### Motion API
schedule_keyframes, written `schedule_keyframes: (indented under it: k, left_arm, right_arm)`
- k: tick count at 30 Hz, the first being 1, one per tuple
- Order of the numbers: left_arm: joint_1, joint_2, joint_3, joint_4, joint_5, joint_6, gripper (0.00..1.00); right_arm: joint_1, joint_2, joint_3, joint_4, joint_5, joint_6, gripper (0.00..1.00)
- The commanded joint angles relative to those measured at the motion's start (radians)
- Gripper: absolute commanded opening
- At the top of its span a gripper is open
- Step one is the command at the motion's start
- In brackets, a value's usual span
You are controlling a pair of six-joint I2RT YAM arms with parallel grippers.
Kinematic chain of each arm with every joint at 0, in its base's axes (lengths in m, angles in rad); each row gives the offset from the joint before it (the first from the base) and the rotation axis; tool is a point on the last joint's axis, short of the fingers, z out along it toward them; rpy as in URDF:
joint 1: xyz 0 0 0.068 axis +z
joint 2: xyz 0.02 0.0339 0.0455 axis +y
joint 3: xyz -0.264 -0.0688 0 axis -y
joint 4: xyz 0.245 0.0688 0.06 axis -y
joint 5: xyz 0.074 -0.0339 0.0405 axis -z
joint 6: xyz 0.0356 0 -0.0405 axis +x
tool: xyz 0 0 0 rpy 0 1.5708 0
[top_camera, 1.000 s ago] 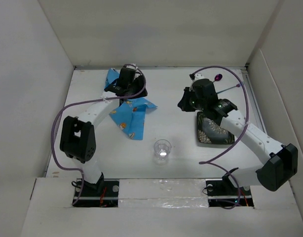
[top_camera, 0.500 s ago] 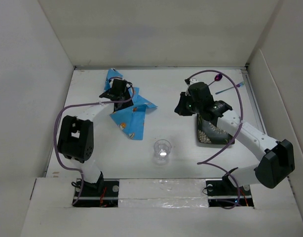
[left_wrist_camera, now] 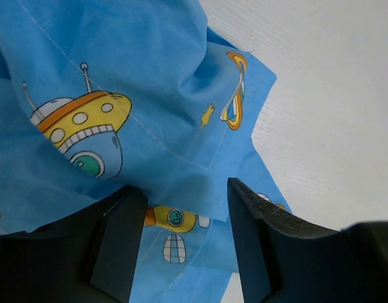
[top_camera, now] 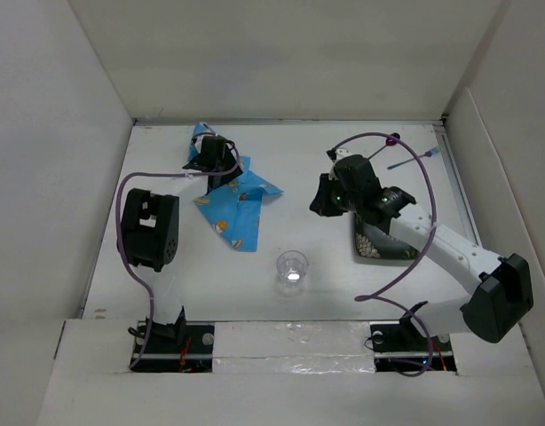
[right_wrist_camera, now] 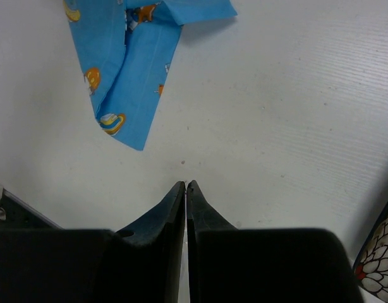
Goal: Set the dinner table for one person
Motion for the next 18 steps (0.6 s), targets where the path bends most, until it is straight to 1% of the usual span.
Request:
schedule_keyframes:
  k: [1,4,7,8,10,11,13,14,16,17,18]
  left_arm:
    - [0.001,0.032,0.068,0.028,0.016,-0.010,0.49]
    - [0.001,0.041,0.090,0.031,0.014,-0.010,0.47]
    - [0.001,0.038,0.104,0.036,0.020,-0.007,0.38]
    - [0.001,0.033,0.107,0.043,0.022,-0.007,0.26]
    - [0.001,0.001,0.101,0.043,0.014,-0.017,0.12]
    - [0.001,-0.016,0.096,0.051,0.014,-0.020,0.01]
    - [0.001,-0.076,0.078,0.059,0.007,-0.010,0.00]
    - [0.010,-0.096,0.075,0.056,0.007,-0.004,0.00]
    - [0.021,-0.164,0.058,0.054,0.028,0.007,0.00]
    - [0.033,-0.189,0.047,0.053,0.036,0.009,0.00]
    - [0.042,-0.239,0.038,0.049,0.045,0.007,0.00]
  right_arm:
    - [0.008,-0.042,0.003,0.010,0.020,0.011,0.11]
    - [0.008,-0.042,0.002,0.007,0.034,0.011,0.12]
    - [0.008,-0.022,-0.009,0.041,0.034,0.005,0.26]
    - [0.008,-0.015,-0.012,0.059,0.023,0.007,0.35]
    - [0.008,0.043,-0.015,0.105,0.006,0.007,0.44]
    - [0.008,0.071,-0.010,0.119,-0.011,0.005,0.51]
    - [0.008,0.134,0.017,0.151,-0.020,0.003,0.56]
    - [0.008,0.198,0.032,0.163,-0.026,0.003,0.60]
    - [0.008,0.260,0.080,0.206,-0.035,0.017,0.62]
    - [0.008,0.318,0.095,0.226,-0.055,0.026,0.66]
    - [0.008,0.346,0.112,0.266,-0.071,0.045,0.66]
